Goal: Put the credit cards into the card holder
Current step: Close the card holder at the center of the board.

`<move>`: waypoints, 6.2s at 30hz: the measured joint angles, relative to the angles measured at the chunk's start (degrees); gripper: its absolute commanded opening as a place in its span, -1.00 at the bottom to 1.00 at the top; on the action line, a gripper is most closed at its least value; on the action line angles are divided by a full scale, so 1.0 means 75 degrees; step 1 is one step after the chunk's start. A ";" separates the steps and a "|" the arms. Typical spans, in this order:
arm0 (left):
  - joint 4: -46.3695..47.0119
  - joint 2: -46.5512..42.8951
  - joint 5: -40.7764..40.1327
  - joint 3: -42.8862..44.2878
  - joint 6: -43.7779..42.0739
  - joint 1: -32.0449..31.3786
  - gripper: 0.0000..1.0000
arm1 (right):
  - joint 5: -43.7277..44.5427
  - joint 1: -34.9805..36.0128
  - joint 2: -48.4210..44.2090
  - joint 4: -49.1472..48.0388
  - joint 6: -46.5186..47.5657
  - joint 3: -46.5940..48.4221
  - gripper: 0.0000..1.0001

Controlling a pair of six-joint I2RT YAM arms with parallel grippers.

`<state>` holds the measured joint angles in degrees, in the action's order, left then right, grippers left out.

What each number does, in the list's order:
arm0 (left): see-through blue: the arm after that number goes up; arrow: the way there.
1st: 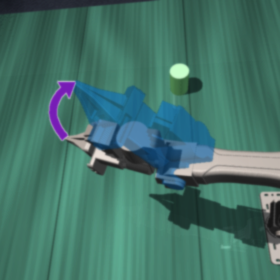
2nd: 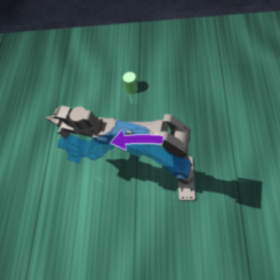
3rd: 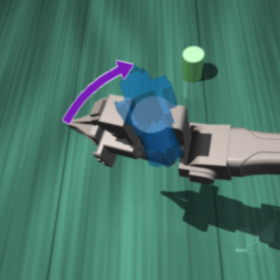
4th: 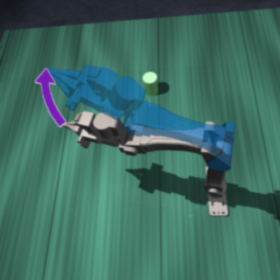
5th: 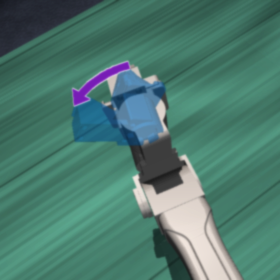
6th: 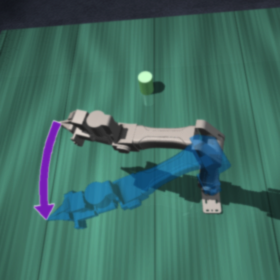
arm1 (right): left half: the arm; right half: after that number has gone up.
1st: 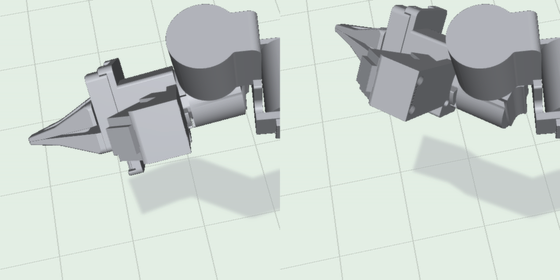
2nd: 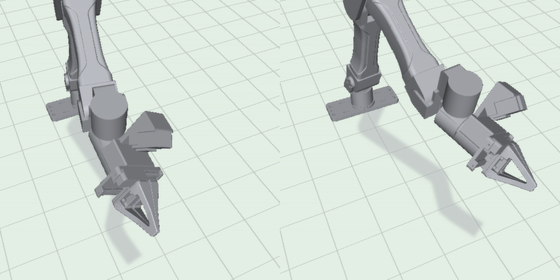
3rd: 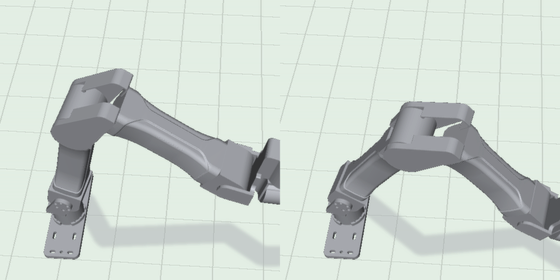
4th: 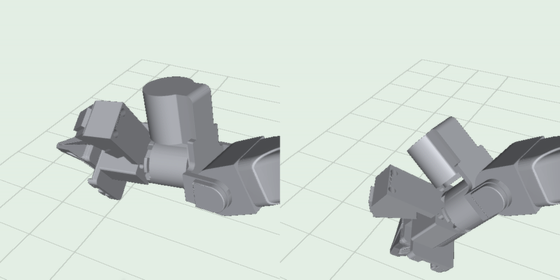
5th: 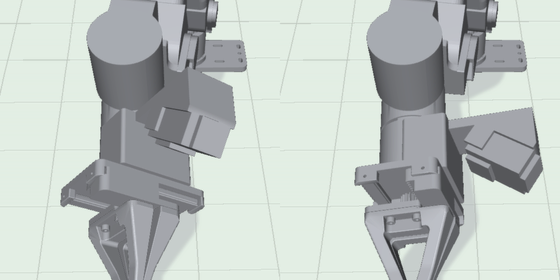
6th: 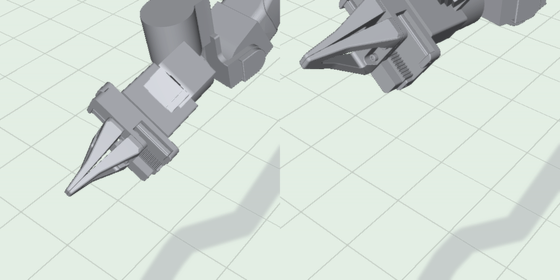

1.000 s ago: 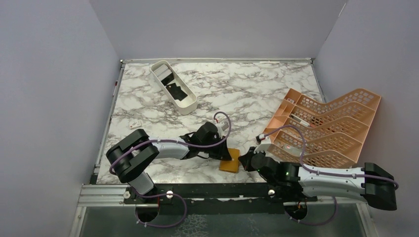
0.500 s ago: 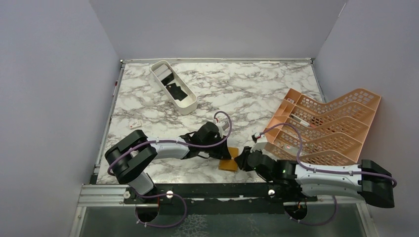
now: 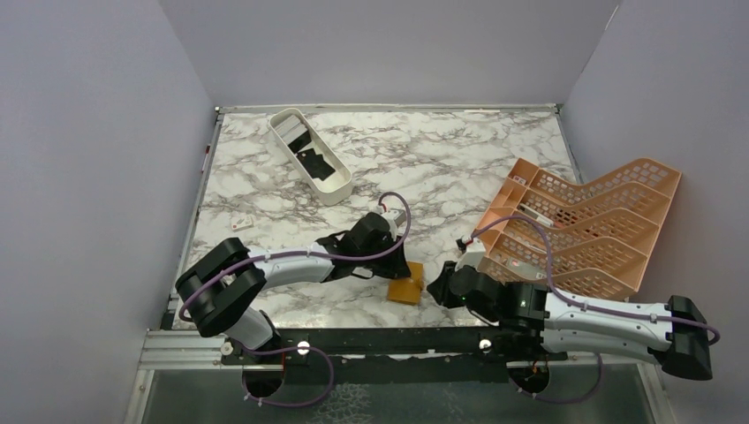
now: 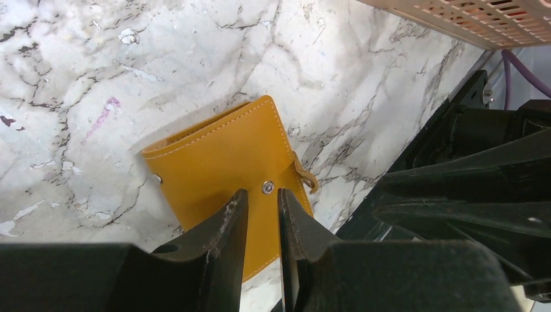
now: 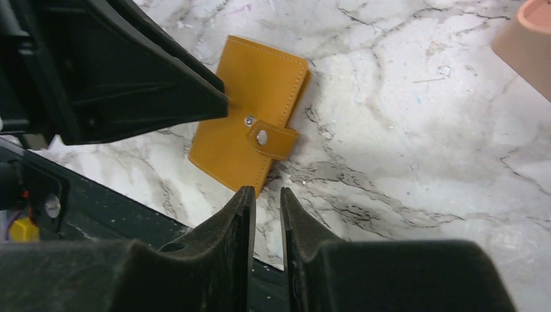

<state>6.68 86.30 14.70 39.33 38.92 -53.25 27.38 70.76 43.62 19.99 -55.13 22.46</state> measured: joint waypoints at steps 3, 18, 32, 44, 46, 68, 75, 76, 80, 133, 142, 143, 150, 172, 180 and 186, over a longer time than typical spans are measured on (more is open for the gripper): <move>-0.0122 0.0000 -0.0093 0.0090 -0.0041 0.0000 -0.48 | 0.0003 0.0000 0.0160 0.0204 -0.0070 0.0000 -0.59; -0.0676 0.0291 -0.0487 0.0291 -0.0402 0.0006 -0.53 | -0.0184 -0.0169 0.1556 -0.0950 -0.0017 -0.0003 -0.67; -0.0670 0.0309 -0.0487 0.0294 -0.0458 0.0006 -0.50 | -0.0443 -0.0490 0.2209 -0.1559 0.0291 0.0070 -0.73; -0.0664 0.0318 -0.0484 0.0291 -0.0574 0.0006 -0.49 | -0.0554 -0.0807 0.1632 -0.1180 0.0507 0.0466 -0.70; -0.0664 0.0318 -0.0484 0.0291 -0.0574 0.0006 -0.49 | -0.0595 -0.0886 0.1632 -0.1180 0.0548 0.0463 -0.71; -0.0650 0.0312 -0.0472 0.0291 -0.0568 0.0006 -0.43 | -0.1204 -0.0947 0.2731 -0.1990 0.0627 0.0353 -0.69; -0.0959 -0.0143 -0.0603 0.0289 -0.0580 0.0009 -0.32 | -0.1533 -0.0965 0.2716 -0.1658 0.0927 0.0627 -0.67; -0.0985 -0.0265 -0.0662 0.0289 -0.0589 0.0009 -0.31 | -0.1550 -0.1008 0.2690 -0.1609 0.0962 0.0647 -0.67; -0.1081 -0.0560 -0.0819 0.0291 -0.0656 0.0009 -0.28 | -0.1600 -0.1236 0.2483 -0.1274 0.1046 0.0647 -0.68; -0.1201 0.0297 -0.0956 0.0300 -0.1116 0.0044 -0.37 | -0.2771 -0.1848 0.3541 -0.2294 0.1600 0.0615 -0.74; -0.1215 0.0312 -0.0953 0.0315 -0.1113 0.0079 -0.39 | -0.2830 -0.1851 0.3891 -0.2279 0.1626 0.0883 -0.77; -0.1215 0.0312 -0.0956 0.0315 -0.1110 0.0093 -0.39 | -0.2830 -0.1851 0.3943 -0.2247 0.1606 0.0933 -0.77; -0.0877 0.0189 -0.0965 0.0035 -0.0962 0.0140 -0.40 | -0.2801 -0.1853 0.4540 -0.1489 0.1151 0.1574 -0.75; 0.0023 -0.0315 -0.0997 -0.0755 -0.0516 0.0204 -0.32 | -0.4036 -0.2681 0.5814 0.0105 0.0845 0.2975 -0.64; -0.1376 -0.2127 -0.1524 -0.0405 -0.0638 0.0245 -0.12 | -0.3462 -0.2585 0.4503 0.0501 0.1224 0.2850 -0.32; -0.2288 -0.3698 -0.2355 0.0702 -0.1032 0.0294 0.22 | -0.3203 -0.2600 0.2098 0.0460 0.1419 0.2579 0.43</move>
<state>-10.48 58.57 -2.96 44.60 31.18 -51.05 3.36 51.27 59.35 23.44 -44.49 41.80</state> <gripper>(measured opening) 0.510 0.465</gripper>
